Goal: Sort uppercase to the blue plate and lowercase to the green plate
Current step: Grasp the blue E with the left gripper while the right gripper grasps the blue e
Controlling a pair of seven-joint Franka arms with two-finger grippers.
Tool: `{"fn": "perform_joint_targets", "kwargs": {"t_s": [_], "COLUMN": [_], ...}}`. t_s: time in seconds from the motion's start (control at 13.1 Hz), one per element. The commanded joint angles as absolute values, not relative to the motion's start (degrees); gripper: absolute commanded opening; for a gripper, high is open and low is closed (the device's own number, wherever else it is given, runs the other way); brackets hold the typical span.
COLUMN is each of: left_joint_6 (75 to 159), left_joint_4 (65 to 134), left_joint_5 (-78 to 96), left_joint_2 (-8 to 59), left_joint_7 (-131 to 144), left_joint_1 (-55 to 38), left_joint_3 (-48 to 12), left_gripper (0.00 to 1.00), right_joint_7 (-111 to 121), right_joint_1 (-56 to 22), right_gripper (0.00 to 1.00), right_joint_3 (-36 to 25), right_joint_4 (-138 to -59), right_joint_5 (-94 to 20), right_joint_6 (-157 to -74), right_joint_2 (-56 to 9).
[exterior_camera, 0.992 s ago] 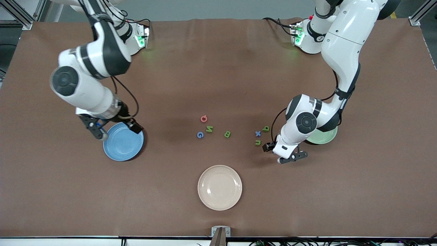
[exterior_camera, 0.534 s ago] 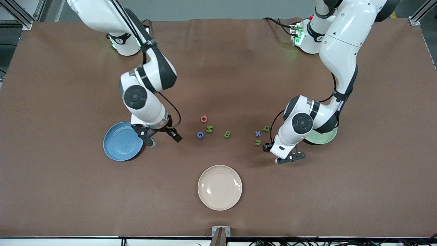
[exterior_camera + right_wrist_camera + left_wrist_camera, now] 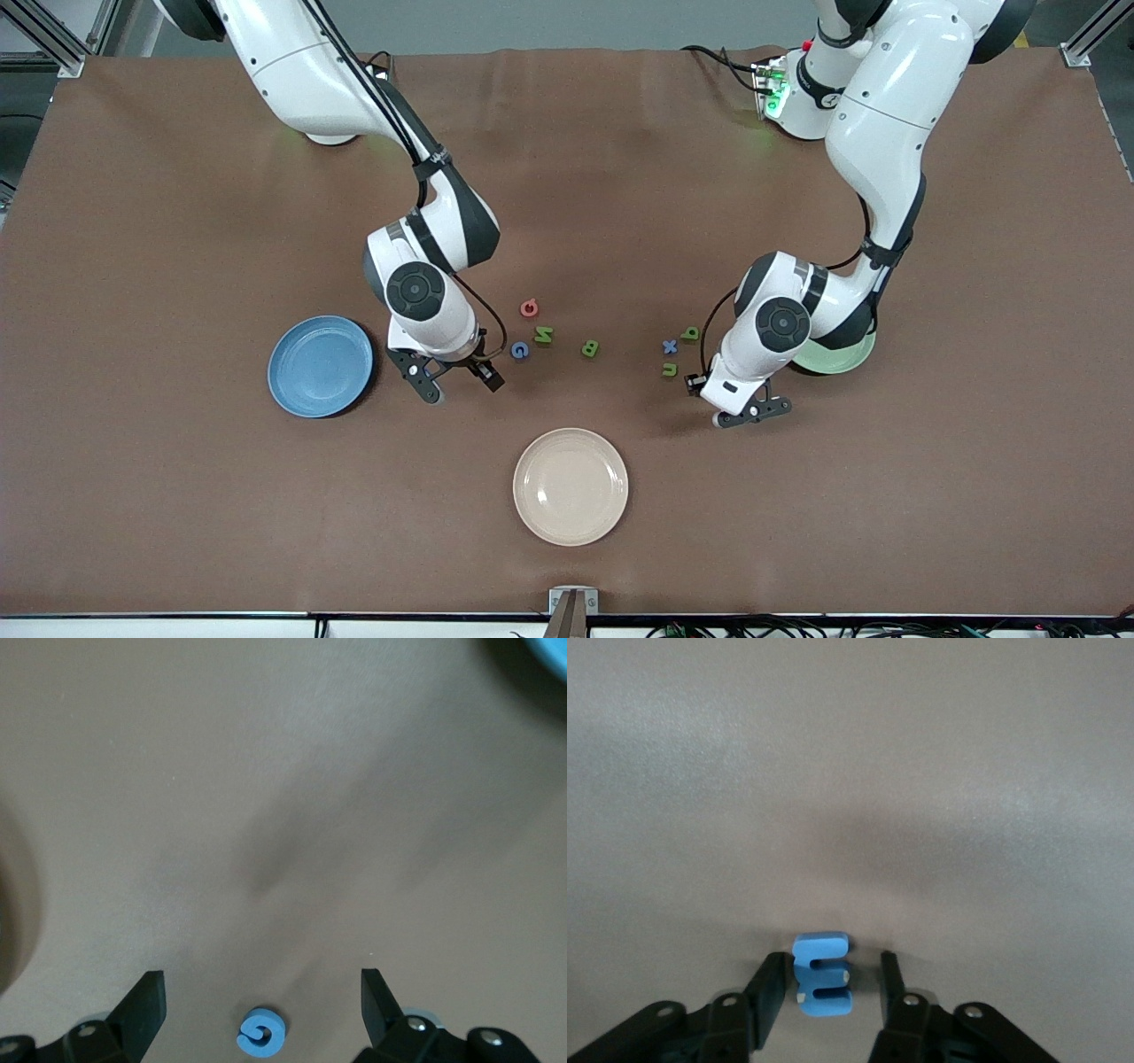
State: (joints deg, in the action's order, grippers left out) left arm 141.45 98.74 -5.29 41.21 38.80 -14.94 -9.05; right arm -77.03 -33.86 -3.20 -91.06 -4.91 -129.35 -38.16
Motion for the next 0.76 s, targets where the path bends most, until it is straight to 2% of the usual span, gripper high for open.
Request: {"fn": "perform_joint_targets", "kwargs": {"t_s": [0.0,0.38,0.69], "left_joint_6": [141.7,141.6,138.5], "left_joint_4": [97.7,96.9,97.6], "left_joint_5": [-6.5,-6.5,-6.6], "left_joint_2": [42.1,41.7,38.5], "left_joint_7": [40.4,40.4,40.3], "left_joint_1": [-15.6,-15.4,-14.2], "left_joint_3": [-8.6,-8.3,-8.4], "left_gripper": [0.36,0.20,0.19], "right_joint_7": [-80.7,-84.3,-86.2], "right_joint_1": [-36.2,-38.1,-38.9], "right_gripper": [0.97,0.95,0.93], "right_joint_3": [-3.9,-3.9,-3.9], "right_joint_4": [-90.1,-90.4,-90.5], "right_joint_5": [-3.2,-2.4,-0.4], "right_joint_6": [-130.5,-133.4,-134.7], "right_joint_2": [-40.1,-42.1,-43.9]}}
